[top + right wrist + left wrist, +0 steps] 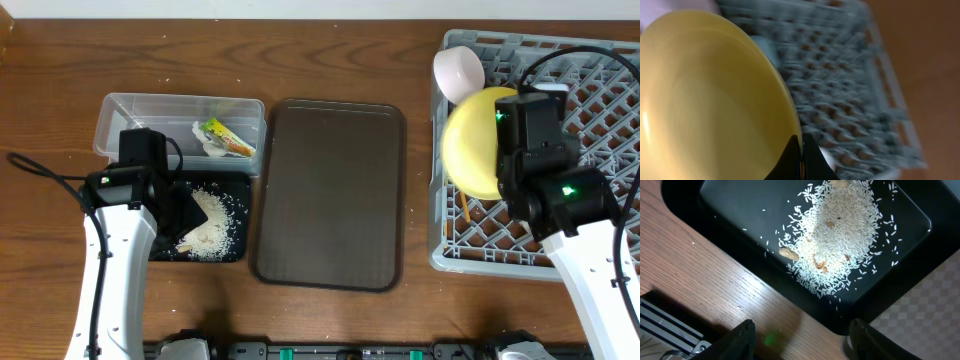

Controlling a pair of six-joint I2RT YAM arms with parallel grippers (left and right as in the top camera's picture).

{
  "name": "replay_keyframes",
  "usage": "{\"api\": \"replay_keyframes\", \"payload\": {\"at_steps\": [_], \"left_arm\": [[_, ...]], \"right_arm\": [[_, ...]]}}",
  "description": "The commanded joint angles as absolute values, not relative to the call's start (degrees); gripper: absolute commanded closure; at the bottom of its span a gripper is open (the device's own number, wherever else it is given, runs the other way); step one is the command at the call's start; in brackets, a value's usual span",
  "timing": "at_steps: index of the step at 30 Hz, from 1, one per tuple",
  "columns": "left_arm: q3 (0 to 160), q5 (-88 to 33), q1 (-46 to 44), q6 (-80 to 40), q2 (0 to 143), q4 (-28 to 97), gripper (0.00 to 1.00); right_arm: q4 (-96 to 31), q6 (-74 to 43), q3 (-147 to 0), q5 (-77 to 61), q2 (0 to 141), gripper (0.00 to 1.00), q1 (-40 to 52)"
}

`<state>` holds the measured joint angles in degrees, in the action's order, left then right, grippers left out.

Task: Sort waste into correct bins and load items into the dishwasher rack
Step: 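Stand the yellow plate upright in the rack's left side and release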

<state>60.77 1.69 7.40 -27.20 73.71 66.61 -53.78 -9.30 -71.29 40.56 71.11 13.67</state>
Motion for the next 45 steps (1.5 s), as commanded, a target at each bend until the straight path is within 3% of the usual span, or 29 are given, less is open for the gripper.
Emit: {"api": "replay_keyframes", "payload": {"at_steps": [1, 26, 32, 38, 45], "left_arm": [[60.49, 1.93, 7.6, -27.77, 73.3, 66.74, 0.37], [60.49, 1.91, 7.6, -27.77, 73.3, 66.81, 0.37], [60.49, 1.91, 7.6, -27.77, 73.3, 66.81, 0.37], [60.49, 1.45, 7.57, -27.75, 73.3, 66.81, 0.37], [60.95, -1.15, 7.22, -25.32, 73.28, 65.91, 0.27]], "right_arm": [[-54.7, -8.45, -71.53, 51.22, 71.9, 0.99, 13.15], [-53.34, -13.34, -71.5, 34.98, 80.71, 0.97, 18.55], [-50.78, -16.14, -71.5, 23.57, 80.71, 0.81, 19.86], [-50.46, -20.8, -71.5, 21.56, 80.34, 0.66, 19.79], [-50.94, -22.85, -71.5, 16.01, 75.0, 0.51, 16.4]]}}
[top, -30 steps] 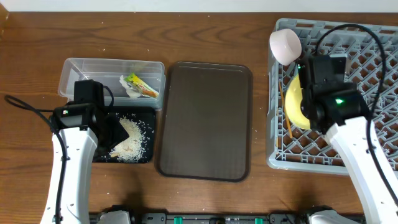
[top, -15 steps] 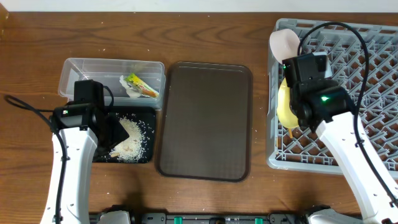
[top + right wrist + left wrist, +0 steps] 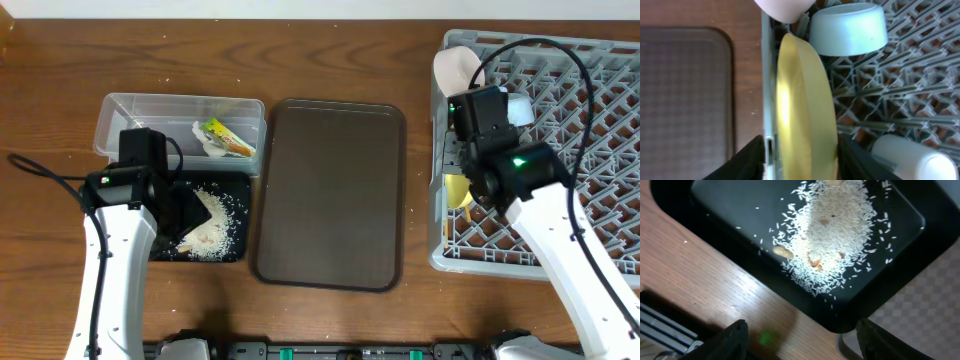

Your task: Sort waste into correct bins and load items into the dishwasher rack

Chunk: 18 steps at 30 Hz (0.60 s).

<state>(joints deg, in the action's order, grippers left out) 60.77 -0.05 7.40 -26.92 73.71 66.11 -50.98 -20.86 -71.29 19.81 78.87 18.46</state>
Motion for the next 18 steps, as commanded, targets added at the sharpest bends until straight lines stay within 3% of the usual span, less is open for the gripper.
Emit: {"api": "replay_keyframes", "payload": {"at_steps": [1, 3, 8, 11, 18], "left_arm": [[61.3, -1.15, 6.76, -24.51, 73.28, 65.65, 0.26], [62.08, -1.15, 5.5, -23.09, 73.28, 64.97, 0.24], [62.76, -6.04, -1.04, -17.17, 73.3, 59.88, 0.2], [62.76, -7.07, -5.76, -13.5, 73.3, 58.37, 0.18], [62.76, -6.44, -11.11, -11.84, 73.17, 64.75, 0.16]], "right_arm": [[-50.94, -22.26, -71.5, 13.82, 73.87, 0.5, 14.76], [-50.57, -19.05, -71.5, 7.79, 72.16, 0.47, 10.96], [-53.19, -7.05, -71.5, -9.21, 71.22, 0.24, 0.32], [-56.95, -5.06, -71.5, -11.03, 71.24, 0.1, -3.79], [-64.58, -2.87, -71.48, -10.96, 70.78, 0.01, -7.53]]}}
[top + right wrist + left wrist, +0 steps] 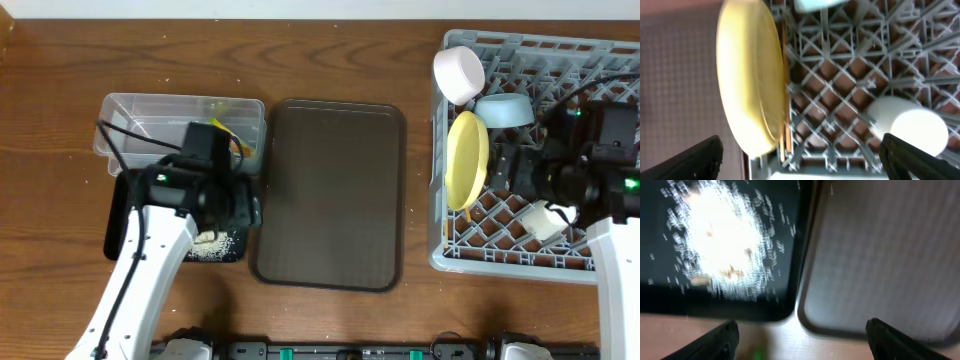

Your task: Sort waste into correct bins and load items into the dishwasher rack

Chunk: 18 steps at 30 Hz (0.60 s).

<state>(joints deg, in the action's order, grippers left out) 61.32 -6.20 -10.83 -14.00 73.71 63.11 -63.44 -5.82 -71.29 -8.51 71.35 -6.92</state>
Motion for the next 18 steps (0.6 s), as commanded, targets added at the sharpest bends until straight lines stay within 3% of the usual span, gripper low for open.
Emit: {"api": "replay_keyframes", "payload": {"at_steps": [1, 7, 15, 16, 18], "left_arm": [[62.74, -6.42, -11.11, -11.81, 72.93, 65.58, 0.16], [60.31, -6.35, -11.11, -11.84, 64.29, 65.36, 0.16], [53.3, 2.55, -11.11, -16.53, 38.79, 60.55, 0.15], [52.45, 2.61, -11.11, -16.82, 35.73, 60.25, 0.07], [51.59, 2.59, -11.11, -16.82, 31.05, 58.92, 0.07]], "right_arm": [[-65.28, -2.87, -71.48, -10.92, 70.54, 0.01, -7.53], [-66.5, -2.9, -69.71, -10.55, 65.34, 0.01, -7.49], [-54.04, -2.9, -53.15, -10.04, 43.55, 0.01, -7.44], [-52.71, -2.9, -50.96, -9.02, 40.47, 0.01, -7.44], [-50.98, -2.9, -47.68, -6.79, 35.66, 0.0, -7.44]]}}
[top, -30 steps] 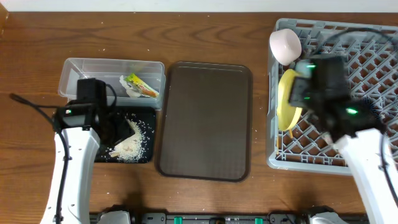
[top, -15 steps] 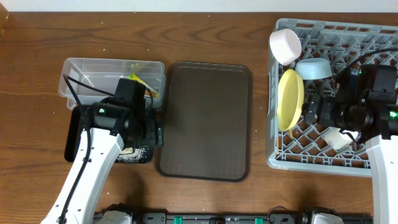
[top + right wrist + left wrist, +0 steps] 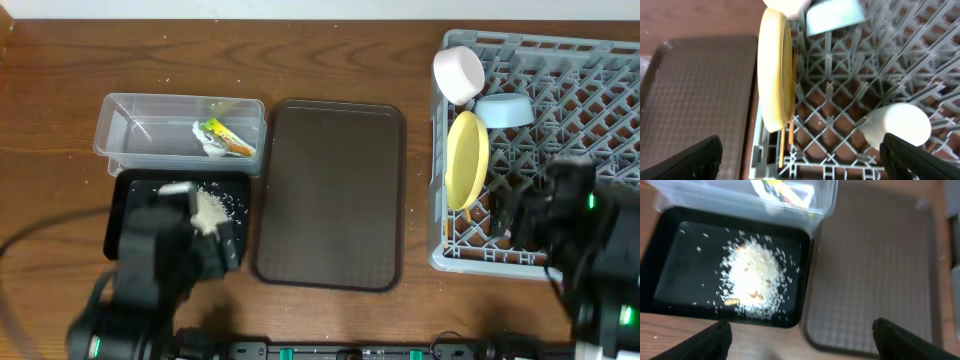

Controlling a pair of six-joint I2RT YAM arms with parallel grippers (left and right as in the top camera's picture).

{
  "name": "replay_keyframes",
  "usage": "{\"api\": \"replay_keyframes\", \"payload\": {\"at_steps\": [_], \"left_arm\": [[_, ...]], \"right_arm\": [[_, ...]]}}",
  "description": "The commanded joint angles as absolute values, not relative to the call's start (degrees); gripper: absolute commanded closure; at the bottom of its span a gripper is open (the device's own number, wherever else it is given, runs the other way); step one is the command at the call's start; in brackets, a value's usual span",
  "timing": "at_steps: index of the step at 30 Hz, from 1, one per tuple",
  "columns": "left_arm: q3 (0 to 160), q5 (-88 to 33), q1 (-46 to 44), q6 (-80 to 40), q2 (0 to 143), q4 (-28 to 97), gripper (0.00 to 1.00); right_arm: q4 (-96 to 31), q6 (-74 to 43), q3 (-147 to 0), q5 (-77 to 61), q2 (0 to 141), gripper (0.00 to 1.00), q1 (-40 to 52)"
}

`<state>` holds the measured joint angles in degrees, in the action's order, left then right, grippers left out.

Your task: Sort waste into correct bins and load items into the dishwasher rack

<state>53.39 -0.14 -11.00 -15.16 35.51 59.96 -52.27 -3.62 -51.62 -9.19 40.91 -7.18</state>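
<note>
A yellow plate (image 3: 775, 75) stands on edge in the left row of the grey dishwasher rack (image 3: 600, 70), beside a light-blue bowl (image 3: 835, 15), a pink cup (image 3: 458, 72) and a white cup (image 3: 895, 125). Orange chopsticks (image 3: 781, 145) lie under the plate. My right gripper (image 3: 802, 162) hangs open above the rack's front edge, holding nothing. A black tray (image 3: 670, 270) holds a heap of rice (image 3: 752, 277). Behind it a clear bin (image 3: 715, 197) holds a wrapper (image 3: 225, 138). My left gripper (image 3: 800, 345) is open and high above the black tray's front edge, holding nothing.
A brown serving tray (image 3: 330, 195) lies bare between the black tray and the rack. Both arms show blurred near the table's front edge in the overhead view. Bare wooden table (image 3: 300, 50) runs along the back.
Both arms have drawn back toward the table's front edge and stand higher, so both wrist views are wider. Both grippers stay open. The plate still stands in the rack.
At first my right gripper was shut on the yellow plate over the rack, and my left was open over the rice. Then the plate stood on edge in the rack between the right fingers. Then the right gripper was clear of it, the left by the brown tray; now both are withdrawn.
</note>
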Motion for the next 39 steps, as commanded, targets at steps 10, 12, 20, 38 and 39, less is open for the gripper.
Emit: {"api": "replay_keyframes", "payload": {"at_steps": [10, 12, 20, 38, 39], "left_arm": [[51.55, 2.61, -11.11, -16.78, 23.05, 60.36, 0.06], [51.55, 2.59, -11.11, -16.78, 23.09, 60.38, 0.06], [51.55, 2.61, -11.11, -16.78, 23.09, 60.38, 0.05], [51.55, 2.61, -11.11, -16.78, 23.09, 60.38, 0.05], [51.55, 2.59, -11.11, -16.78, 23.09, 60.38, 0.05]], "right_arm": [[-56.45, -2.92, -43.57, -6.24, 28.86, 0.01, -7.44], [-57.76, -2.92, -43.53, -6.24, 28.88, 0.01, -7.44], [-61.21, -2.92, -43.48, -6.24, 28.86, 0.01, -7.44], [-61.39, -2.9, -43.48, -6.24, 28.86, 0.01, -7.44], [-61.39, -2.92, -43.48, -6.24, 28.84, 0.01, -7.44]]}}
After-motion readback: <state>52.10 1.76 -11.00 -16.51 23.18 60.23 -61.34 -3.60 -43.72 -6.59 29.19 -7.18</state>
